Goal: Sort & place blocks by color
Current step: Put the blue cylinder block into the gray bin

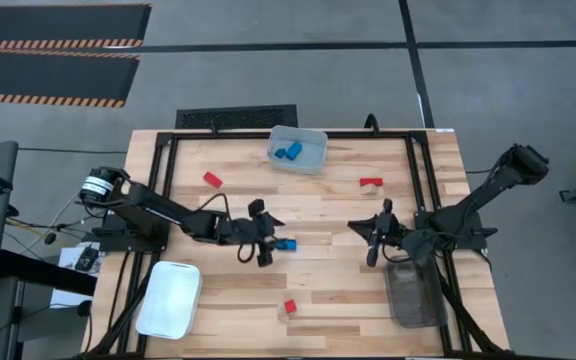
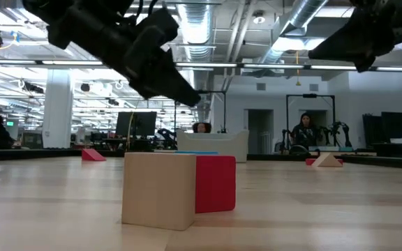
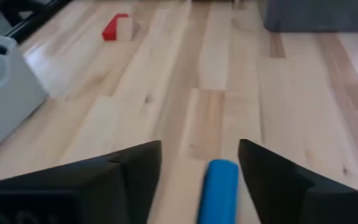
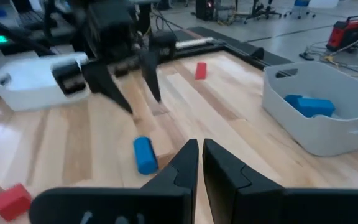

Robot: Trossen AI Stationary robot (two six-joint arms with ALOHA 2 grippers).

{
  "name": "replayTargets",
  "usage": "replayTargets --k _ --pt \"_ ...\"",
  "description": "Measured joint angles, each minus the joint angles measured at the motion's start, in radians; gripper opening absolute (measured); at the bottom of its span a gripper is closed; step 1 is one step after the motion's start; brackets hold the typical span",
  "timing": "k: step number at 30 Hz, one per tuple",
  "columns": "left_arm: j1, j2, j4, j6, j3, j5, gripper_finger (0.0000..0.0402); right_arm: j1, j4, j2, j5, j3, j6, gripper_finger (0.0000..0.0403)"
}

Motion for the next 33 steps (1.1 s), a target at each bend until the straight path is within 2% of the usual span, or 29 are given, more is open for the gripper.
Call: replayTargets --k 4,8,17,24,33 --pt "-0.031 0.056 0.019 -0.003 0.0 0.0 0.0258 -0.007 0.062 0.052 0.0 0.002 -0.04 0.0052" --pt "-0.056 0.11 0.036 -0.012 0.0 0.0 0.0274 -0.031 0.063 0.077 -0.003 0.019 -0.069 0.0052" --pt "-0.068 0.152 0.021 -0.003 0.0 -0.011 0.0277 -0.115 0.061 0.077 -0.085 0.029 -0.124 0.0052" --pt "-0.077 0.152 -0.009 0.096 0.0 -0.013 0.0277 -0.16 0.061 0.077 -0.166 0.029 -0.147 0.0052" --pt "-0.081 0.152 0.022 0.221 0.0 -0.016 0.0276 -0.2 0.061 0.077 -0.185 0.029 -0.176 0.0052"
